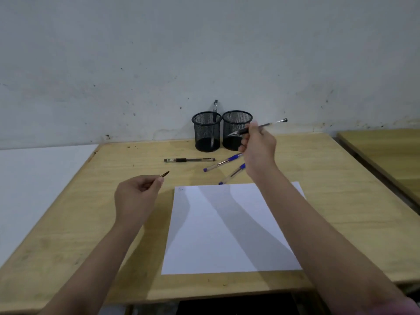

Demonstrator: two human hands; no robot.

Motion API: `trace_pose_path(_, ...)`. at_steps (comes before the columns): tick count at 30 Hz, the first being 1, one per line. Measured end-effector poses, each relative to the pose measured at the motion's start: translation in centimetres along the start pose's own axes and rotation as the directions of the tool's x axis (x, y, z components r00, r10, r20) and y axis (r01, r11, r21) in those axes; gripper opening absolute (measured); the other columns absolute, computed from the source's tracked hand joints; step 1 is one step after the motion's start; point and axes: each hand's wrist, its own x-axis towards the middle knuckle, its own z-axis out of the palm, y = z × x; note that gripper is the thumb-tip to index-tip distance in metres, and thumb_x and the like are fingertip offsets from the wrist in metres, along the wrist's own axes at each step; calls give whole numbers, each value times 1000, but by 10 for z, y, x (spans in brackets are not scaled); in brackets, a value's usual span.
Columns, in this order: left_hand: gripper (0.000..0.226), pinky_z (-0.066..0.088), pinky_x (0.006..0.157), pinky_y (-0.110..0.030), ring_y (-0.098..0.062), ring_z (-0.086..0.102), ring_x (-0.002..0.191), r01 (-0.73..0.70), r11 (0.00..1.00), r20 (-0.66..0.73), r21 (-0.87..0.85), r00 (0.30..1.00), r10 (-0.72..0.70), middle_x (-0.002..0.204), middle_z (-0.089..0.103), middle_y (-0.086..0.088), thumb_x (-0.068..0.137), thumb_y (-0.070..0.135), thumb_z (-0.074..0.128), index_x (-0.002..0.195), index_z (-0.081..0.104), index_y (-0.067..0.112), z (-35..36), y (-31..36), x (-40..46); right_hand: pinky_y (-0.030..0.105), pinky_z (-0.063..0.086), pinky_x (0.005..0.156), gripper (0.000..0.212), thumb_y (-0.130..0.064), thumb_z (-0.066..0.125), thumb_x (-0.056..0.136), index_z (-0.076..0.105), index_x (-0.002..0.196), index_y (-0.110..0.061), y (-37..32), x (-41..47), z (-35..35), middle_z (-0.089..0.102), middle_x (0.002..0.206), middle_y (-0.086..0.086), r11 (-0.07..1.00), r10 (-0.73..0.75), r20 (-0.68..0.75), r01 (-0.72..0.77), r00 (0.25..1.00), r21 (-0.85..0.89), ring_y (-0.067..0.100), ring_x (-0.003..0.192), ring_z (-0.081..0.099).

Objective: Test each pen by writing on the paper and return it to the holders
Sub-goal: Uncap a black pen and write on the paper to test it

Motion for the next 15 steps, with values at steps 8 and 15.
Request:
trace_pose_path(8, 13, 47, 80, -25, -11, 63, 89, -70, 954, 122, 292, 992, 35, 91, 72, 6, 75, 22, 72, 88, 74, 22, 27, -36, 40, 22, 44, 54, 14, -13, 57, 93, 59, 80, -15, 30, -37, -12, 49, 61, -1, 971, -3, 168, 43, 986, -235, 8, 54, 46)
trace_pose_path(15, 38, 44, 96, -34, -17, 58, 109, -141, 942, 172, 305, 981, 91, 117, 65, 1, 77, 28, 71, 114, 65, 19, 22, -39, 37, 22, 44, 52, 14, -17, 59, 92, 57, 80, -11, 50, -50, -12, 49, 63, 1, 946, 77, 189, -12, 979, -323, 10, 52, 45)
